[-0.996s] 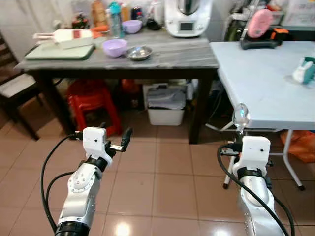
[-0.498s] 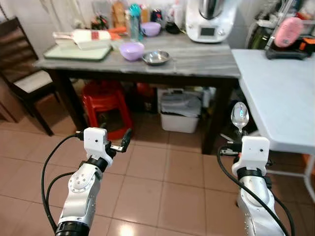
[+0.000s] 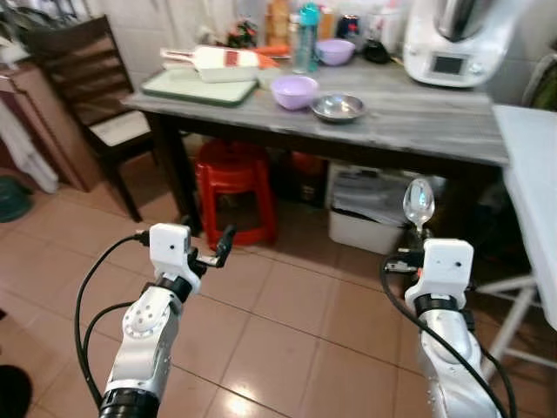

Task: Setting the table

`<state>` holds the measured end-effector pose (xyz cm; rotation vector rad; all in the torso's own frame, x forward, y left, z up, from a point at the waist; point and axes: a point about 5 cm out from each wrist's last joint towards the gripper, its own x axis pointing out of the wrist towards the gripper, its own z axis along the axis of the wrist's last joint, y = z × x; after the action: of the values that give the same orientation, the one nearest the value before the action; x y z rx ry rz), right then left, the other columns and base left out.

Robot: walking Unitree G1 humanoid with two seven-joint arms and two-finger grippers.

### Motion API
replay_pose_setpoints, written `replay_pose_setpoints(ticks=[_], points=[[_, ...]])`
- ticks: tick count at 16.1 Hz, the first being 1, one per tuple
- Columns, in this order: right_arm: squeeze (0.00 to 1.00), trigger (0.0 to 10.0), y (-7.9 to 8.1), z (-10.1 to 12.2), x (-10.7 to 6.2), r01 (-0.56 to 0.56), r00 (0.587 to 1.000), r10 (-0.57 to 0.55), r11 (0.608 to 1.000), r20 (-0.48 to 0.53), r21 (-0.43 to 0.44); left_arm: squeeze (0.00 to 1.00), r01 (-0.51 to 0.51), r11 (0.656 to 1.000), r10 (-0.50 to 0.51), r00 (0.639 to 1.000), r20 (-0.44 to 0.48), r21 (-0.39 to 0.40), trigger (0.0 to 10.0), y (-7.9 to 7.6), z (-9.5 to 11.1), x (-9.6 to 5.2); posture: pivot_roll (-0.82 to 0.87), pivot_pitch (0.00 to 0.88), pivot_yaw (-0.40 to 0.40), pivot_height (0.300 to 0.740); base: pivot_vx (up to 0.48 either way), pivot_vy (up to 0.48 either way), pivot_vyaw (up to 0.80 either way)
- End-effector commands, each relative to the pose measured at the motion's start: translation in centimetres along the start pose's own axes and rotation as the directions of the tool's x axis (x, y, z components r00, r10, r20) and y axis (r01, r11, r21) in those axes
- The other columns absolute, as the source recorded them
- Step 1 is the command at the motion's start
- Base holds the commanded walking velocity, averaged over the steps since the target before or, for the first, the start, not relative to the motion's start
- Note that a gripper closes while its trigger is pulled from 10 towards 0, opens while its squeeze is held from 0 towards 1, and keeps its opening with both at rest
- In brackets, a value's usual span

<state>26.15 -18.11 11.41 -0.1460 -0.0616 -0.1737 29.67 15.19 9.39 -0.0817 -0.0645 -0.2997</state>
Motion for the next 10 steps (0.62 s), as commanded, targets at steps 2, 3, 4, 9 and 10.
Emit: replay_pose_setpoints(ticks=[2,3,4,9,10], points=[[0.0,10.0,-0.89,0.24,0.06,0.023,1.0,-0.023,1.0,0.014,-0.005,0.0,0.029,1.0,-0.029,1.0,0.009,0.004,10.0,-0.83,0.15,0.47,-0.05,0.0,0.035,0.74,0.328,0.0,0.47],[0.0,10.0,-0.91,0.25,0.08,0.023,1.0,-0.023,1.0,0.014,-0.005,0.0,0.029,1.0,-0.029,1.0,0.009,0.004,10.0,-0.84,0.15,0.5,-0.05,0.0,0.035,0.74,0.33,0.0,0.44],[0.0,10.0,-0.96,0.23,0.12,0.028,1.0,-0.028,1.0,0.013,-0.004,0.0,0.032,0.999,-0.032,0.999,0.01,0.003,10.0,-0.92,0.17,0.6,-0.05,0.0,0.036,0.74,0.322,0.0,0.0],[0.0,10.0,-0.98,0.24,0.24,0.036,0.999,-0.036,0.999,0.009,0.016,0.0,0.043,0.999,-0.043,0.999,0.012,-0.006,10.0,-1.35,0.08,0.85,-0.05,0.0,0.033,0.74,0.325,0.0,-0.48],[0.0,10.0,-1.0,0.26,0.27,0.036,0.999,-0.036,0.999,0.009,0.016,0.0,0.043,0.999,-0.043,0.999,0.013,-0.007,10.0,-1.37,0.09,0.88,-0.05,0.0,0.033,0.74,0.326,0.0,-0.8]])
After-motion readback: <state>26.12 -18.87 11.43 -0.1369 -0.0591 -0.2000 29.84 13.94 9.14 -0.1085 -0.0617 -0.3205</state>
